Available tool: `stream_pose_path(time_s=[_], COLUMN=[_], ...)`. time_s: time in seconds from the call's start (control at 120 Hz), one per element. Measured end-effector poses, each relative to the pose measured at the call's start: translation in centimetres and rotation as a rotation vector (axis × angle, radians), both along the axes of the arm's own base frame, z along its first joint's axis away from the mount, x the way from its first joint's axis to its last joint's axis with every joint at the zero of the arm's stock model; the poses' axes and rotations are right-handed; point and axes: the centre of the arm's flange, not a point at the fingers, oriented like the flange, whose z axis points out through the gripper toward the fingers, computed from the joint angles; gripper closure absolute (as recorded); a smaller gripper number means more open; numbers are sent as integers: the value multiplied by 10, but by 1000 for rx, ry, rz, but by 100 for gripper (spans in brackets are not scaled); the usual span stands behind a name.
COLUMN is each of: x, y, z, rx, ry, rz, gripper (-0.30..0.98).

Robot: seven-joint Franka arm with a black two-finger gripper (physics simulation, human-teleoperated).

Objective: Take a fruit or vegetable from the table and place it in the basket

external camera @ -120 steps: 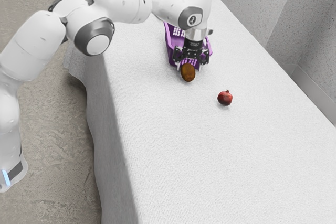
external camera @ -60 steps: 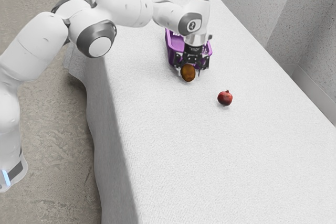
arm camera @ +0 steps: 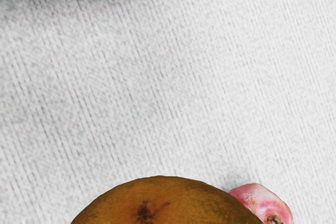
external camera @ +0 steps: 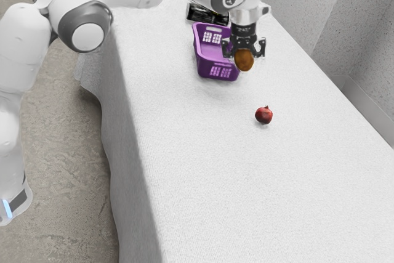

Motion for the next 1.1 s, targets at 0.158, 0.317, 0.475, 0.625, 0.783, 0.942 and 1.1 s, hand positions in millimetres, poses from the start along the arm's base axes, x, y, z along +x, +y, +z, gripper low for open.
stream_pose_path(time_s=[0.158, 0.317, 0.475, 0.625, 0.783, 0.942, 1.1], x=[-45, -50, -41, -35, -28, -27, -28], y=[68, 134, 169, 196, 211, 213, 195], z=[33, 15, 5, 1, 2, 9, 30], rx=[68, 97, 82, 84, 88, 104, 112], ry=[-14, 14, -6, -26, -55, -76, -112], rz=[132, 227, 243, 252, 241, 199, 155], gripper=[48, 48, 48, 48, 41, 13, 4])
